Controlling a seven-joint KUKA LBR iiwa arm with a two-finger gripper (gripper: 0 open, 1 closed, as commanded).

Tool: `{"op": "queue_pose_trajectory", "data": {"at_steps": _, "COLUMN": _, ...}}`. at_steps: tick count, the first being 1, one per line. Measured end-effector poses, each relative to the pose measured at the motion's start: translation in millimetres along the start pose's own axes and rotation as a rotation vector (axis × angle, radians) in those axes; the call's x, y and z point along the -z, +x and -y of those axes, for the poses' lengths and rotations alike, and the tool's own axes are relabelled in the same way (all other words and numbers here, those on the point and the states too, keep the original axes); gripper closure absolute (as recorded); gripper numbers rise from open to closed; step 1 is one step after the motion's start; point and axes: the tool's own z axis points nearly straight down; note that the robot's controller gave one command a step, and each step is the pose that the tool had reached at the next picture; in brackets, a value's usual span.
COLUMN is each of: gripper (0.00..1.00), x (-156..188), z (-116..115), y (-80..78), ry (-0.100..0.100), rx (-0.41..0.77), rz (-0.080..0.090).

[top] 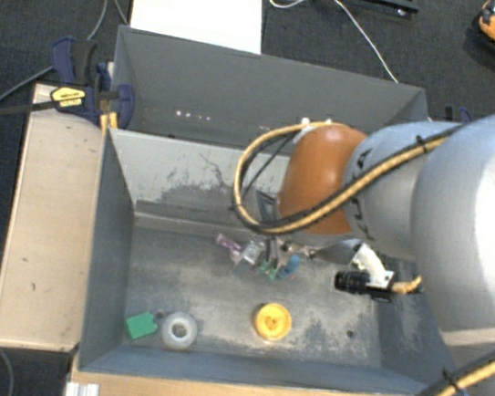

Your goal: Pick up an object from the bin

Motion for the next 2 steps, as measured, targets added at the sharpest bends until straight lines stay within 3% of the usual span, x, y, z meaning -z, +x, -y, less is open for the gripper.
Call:
{"op": "queue_pose_trajectory", "data": {"at_steps": 1, "gripper": 1.00, "x": 5, "z": 6, "y": 5.0, "ry": 0.002, "rx": 0.057, "rz": -0.004}}
{"op": "queue_pose_trajectory", "data": {"at_steps": 2, "gripper": 1.00, "x": 82, "z": -4, "y": -17.6, "ry": -0.006, "rx": -0.077, "rz": 0.007}}
